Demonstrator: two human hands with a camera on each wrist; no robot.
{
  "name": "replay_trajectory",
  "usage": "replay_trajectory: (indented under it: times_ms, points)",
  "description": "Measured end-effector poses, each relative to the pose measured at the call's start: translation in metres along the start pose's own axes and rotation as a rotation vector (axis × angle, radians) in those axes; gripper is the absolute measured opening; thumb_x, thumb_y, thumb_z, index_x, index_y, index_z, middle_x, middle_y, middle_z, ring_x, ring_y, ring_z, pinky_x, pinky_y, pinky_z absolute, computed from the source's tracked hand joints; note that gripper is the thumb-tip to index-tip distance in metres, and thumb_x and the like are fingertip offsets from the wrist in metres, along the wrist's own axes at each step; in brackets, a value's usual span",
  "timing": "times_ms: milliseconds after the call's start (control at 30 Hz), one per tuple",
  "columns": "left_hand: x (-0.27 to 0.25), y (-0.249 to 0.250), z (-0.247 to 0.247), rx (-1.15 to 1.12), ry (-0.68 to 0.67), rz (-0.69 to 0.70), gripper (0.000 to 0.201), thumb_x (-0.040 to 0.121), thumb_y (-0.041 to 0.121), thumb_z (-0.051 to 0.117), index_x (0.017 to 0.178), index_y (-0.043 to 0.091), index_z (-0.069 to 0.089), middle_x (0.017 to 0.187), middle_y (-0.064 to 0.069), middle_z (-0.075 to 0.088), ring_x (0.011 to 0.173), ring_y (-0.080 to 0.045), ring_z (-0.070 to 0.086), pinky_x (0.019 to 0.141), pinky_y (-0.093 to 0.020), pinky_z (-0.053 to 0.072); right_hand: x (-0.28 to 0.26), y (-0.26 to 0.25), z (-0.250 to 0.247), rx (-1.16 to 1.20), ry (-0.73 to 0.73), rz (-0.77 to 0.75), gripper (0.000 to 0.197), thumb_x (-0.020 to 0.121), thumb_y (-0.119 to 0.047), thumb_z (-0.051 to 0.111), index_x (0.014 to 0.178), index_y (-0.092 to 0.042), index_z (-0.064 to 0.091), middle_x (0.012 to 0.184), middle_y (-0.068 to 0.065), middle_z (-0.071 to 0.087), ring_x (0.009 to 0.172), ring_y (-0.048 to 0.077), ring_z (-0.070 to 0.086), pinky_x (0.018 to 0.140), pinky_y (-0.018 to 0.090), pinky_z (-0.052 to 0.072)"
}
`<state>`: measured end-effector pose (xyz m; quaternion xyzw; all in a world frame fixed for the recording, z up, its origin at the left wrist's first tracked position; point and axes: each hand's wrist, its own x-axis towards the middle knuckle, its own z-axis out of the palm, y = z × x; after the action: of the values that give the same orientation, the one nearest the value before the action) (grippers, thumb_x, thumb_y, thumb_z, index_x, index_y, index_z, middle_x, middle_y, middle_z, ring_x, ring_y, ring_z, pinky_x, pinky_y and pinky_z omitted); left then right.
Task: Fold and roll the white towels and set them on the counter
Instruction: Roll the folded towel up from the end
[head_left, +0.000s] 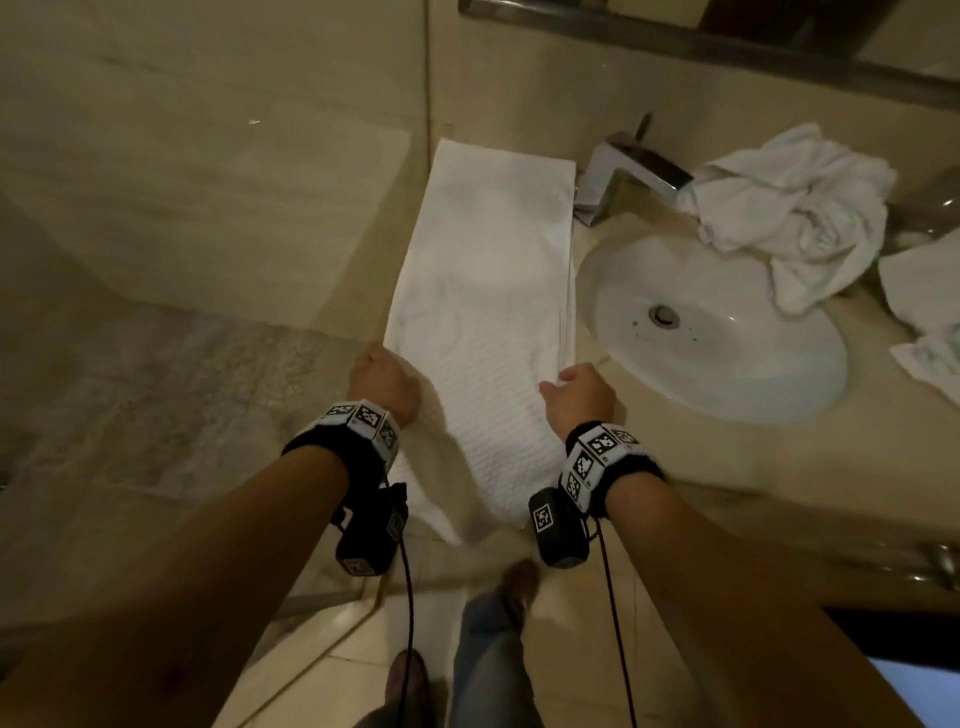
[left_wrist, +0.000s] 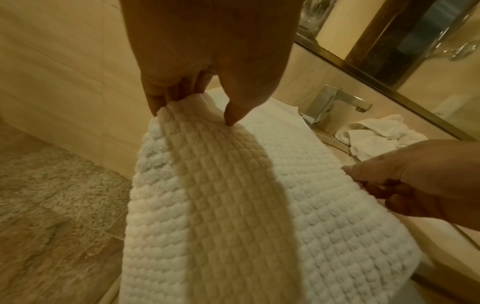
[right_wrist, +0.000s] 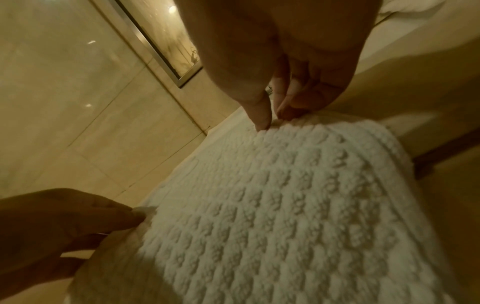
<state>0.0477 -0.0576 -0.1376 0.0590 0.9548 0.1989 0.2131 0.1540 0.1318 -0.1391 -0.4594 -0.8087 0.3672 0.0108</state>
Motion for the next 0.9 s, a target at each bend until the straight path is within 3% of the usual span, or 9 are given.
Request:
replay_trajectory:
  times_ms: [100, 233, 367, 433, 500, 633, 767, 900]
  points:
    - [-0.004, 0.009, -0.004, 0.099, 0.065, 0.001, 0.054, 0.094, 0.025, 0.05, 0.134, -0.006, 0.031, 0.138, -0.025, 0.036, 0.126, -0.038, 0.038, 0.101, -0.039, 0.034, 0.003, -0.007, -0.007, -0.004, -0.047, -0.008, 0.04, 0.09, -0.027, 0.064, 0.121, -0.002, 0.057, 0.122, 0.014, 0.062, 0.11, 0.029, 0.059, 0.078, 0.023, 0.04]
    - [0.007, 0.024, -0.007, 0.034, 0.159, -0.046, 0.04, 0.094, 0.019, 0.049, 0.124, -0.006, 0.041, 0.134, -0.026, 0.042, 0.123, -0.039, 0.041, 0.1, -0.04, 0.035, 0.016, -0.018, -0.01, -0.009, -0.088, -0.01, 0.042, 0.09, -0.028, 0.064, 0.122, -0.001, 0.06, 0.124, 0.014, 0.062, 0.114, 0.029, 0.058, 0.087, 0.027, 0.045]
    - [0.023, 0.035, -0.01, 0.001, 0.2, -0.143, 0.043, 0.097, 0.027, 0.043, 0.125, -0.005, 0.044, 0.133, -0.025, 0.045, 0.124, -0.038, 0.043, 0.103, -0.039, 0.032, 0.033, -0.027, 0.002, 0.009, -0.092, 0.039, 0.038, 0.085, -0.038, 0.066, 0.101, -0.004, 0.067, 0.11, 0.012, 0.065, 0.105, 0.032, 0.061, 0.068, 0.026, 0.046]
    - [0.03, 0.037, -0.01, -0.011, 0.22, -0.159, 0.042, 0.097, 0.028, 0.041, 0.123, -0.005, 0.046, 0.131, -0.025, 0.048, 0.123, -0.038, 0.044, 0.103, -0.039, 0.032, 0.038, -0.034, 0.008, 0.021, -0.048, 0.088, 0.049, 0.084, -0.04, 0.067, 0.115, -0.002, 0.062, 0.125, 0.017, 0.056, 0.117, 0.033, 0.053, 0.085, 0.033, 0.047]
    - [0.034, 0.04, -0.008, -0.035, 0.228, -0.165, 0.042, 0.098, 0.028, 0.037, 0.12, -0.006, 0.049, 0.128, -0.026, 0.05, 0.121, -0.037, 0.044, 0.102, -0.039, 0.032, 0.039, -0.04, 0.011, 0.016, -0.01, 0.13, 0.056, 0.084, -0.04, 0.068, 0.122, -0.001, 0.056, 0.133, 0.019, 0.047, 0.127, 0.034, 0.042, 0.1, 0.039, 0.04]
    - [0.043, 0.046, -0.009, -0.125, 0.206, -0.215, 0.054, 0.101, 0.034, 0.026, 0.118, -0.009, 0.054, 0.126, -0.028, 0.053, 0.12, -0.037, 0.045, 0.101, -0.037, 0.032, 0.052, -0.044, 0.011, 0.048, 0.008, 0.154, 0.05, 0.07, -0.051, 0.065, 0.099, -0.011, 0.07, 0.112, 0.011, 0.067, 0.103, 0.031, 0.061, 0.092, 0.04, 0.051]
    - [0.05, 0.053, -0.023, -0.295, 0.164, -0.199, 0.047, 0.102, 0.024, 0.028, 0.119, -0.011, 0.053, 0.128, -0.029, 0.052, 0.12, -0.039, 0.049, 0.096, -0.036, 0.037, 0.063, -0.05, 0.005, 0.054, -0.004, 0.144, 0.042, 0.075, -0.043, 0.066, 0.104, -0.014, 0.071, 0.108, 0.009, 0.068, 0.095, 0.032, 0.064, 0.09, 0.04, 0.052]
    - [0.06, 0.054, -0.04, -0.348, 0.077, -0.201, 0.04, 0.102, 0.013, 0.033, 0.126, -0.014, 0.05, 0.132, -0.03, 0.05, 0.122, -0.04, 0.048, 0.096, -0.037, 0.04, 0.068, -0.053, 0.003, 0.089, -0.069, 0.113, 0.04, 0.083, -0.036, 0.065, 0.118, -0.016, 0.068, 0.123, 0.011, 0.063, 0.11, 0.031, 0.059, 0.099, 0.039, 0.046]
